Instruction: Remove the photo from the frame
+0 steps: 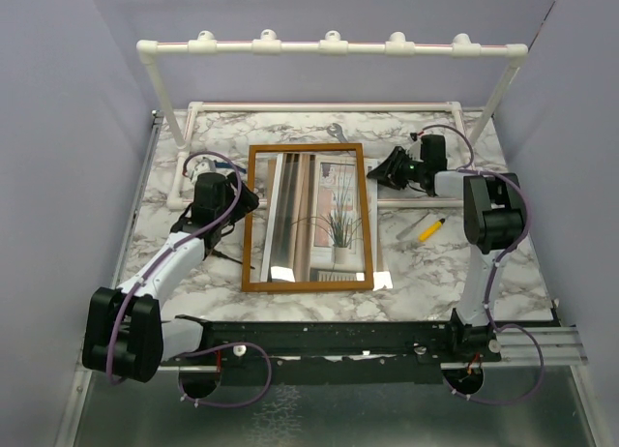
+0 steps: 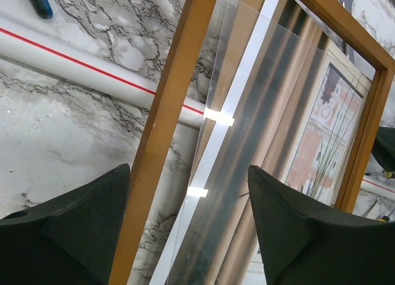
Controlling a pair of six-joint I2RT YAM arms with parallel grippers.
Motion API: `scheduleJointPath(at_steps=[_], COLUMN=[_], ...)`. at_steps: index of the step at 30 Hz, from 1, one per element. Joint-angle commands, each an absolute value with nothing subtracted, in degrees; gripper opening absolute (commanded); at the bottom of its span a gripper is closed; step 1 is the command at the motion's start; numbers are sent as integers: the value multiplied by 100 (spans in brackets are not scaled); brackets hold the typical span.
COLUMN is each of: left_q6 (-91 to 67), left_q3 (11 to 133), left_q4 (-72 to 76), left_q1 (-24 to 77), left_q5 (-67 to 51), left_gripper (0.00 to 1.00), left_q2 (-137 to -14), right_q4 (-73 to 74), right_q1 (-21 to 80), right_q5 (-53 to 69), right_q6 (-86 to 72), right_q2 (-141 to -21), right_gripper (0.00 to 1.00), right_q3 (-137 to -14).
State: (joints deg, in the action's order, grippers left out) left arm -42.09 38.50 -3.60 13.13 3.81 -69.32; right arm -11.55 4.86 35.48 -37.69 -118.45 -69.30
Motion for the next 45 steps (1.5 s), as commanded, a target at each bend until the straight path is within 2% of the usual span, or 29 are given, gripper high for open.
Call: scheduleJointPath(at_steps=[1, 4, 8, 12, 23, 31, 45], left_q6=[-4113, -4096, -4070, -4052, -4086, -4087, -4047], left_q3=[3804, 3781, 3775, 3768, 3546, 3428, 3546], left_q4=[-462, -471, -481, -475, -281, -103, -128], left_q1=[1193, 1170, 1147, 1143, 1135, 1144, 1588], left_q5=[167, 151, 137, 115, 11, -218, -244], left_gripper=[77, 77, 77, 78, 79, 79, 79], left_q2=[-6837, -6815, -6811, -6823, -6819, -6865, -6716], right_q4=[-1525, -1606, -1727, -1744, -1742, -1162, -885], right_q1=[468, 466, 466, 466, 380, 378, 392], right_q5=[3964, 4002, 4037, 4087, 3827, 3457, 3240], right_q6=[-3935, -3965, -4007, -4047, -4041, -3650, -3576], right_q2=[-11899, -11798, -11694, -11735, -11261, -10643, -10548], right_gripper=[37, 24, 20, 1, 1, 1, 1], right_q3=[-6951, -6900, -6823, -6843, -6644, -6703, -6696])
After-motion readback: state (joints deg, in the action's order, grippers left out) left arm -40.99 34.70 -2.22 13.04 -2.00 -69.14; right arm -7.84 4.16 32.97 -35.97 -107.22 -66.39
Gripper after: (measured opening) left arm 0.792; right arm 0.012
